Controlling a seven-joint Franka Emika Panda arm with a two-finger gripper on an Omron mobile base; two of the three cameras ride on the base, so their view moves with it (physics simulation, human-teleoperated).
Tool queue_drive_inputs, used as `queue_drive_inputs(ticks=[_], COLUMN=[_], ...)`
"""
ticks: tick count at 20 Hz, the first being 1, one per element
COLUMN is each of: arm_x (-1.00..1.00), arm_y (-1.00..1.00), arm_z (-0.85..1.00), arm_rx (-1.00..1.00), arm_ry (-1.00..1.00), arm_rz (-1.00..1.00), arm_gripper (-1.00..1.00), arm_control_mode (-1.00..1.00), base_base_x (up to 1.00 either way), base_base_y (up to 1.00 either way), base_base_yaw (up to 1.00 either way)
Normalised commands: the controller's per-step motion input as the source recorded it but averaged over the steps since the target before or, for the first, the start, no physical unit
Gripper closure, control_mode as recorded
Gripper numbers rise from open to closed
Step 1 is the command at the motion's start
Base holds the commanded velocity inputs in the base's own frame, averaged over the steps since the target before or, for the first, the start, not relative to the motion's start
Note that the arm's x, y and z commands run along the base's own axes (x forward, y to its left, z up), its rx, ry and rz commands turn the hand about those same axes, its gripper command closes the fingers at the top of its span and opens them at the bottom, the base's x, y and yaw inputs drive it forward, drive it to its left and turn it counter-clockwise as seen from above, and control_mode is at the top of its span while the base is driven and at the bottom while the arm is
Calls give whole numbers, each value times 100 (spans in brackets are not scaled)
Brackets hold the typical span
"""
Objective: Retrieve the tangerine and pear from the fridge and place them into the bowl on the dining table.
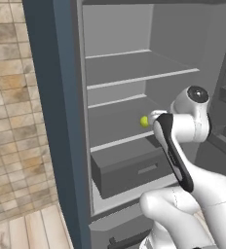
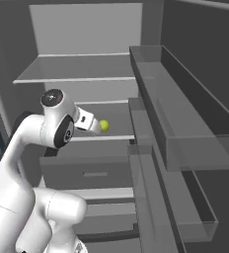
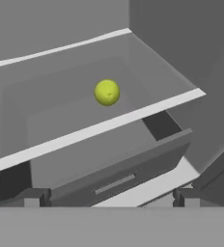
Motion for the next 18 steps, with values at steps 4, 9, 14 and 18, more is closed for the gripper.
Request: queue_drive_inputs(ticks=[4,9,14,18], arm_x=[17,18,25,29], arm_y=[-7,-2,0,-1], arm_z=[-22,-30,-24,-15], arm_rx=[0,0,0,0], arm_ry=[1,0,0,0], arm_rz=[-1,-2,-1,-1], arm_gripper=[-100,-100,-100,-100], arm_control_mode=[-100,-100,-100,-100], base_base_x=[0,0,0,0], base_base_y=[0,0,0,0], base_base_yaw=[0,0,0,0])
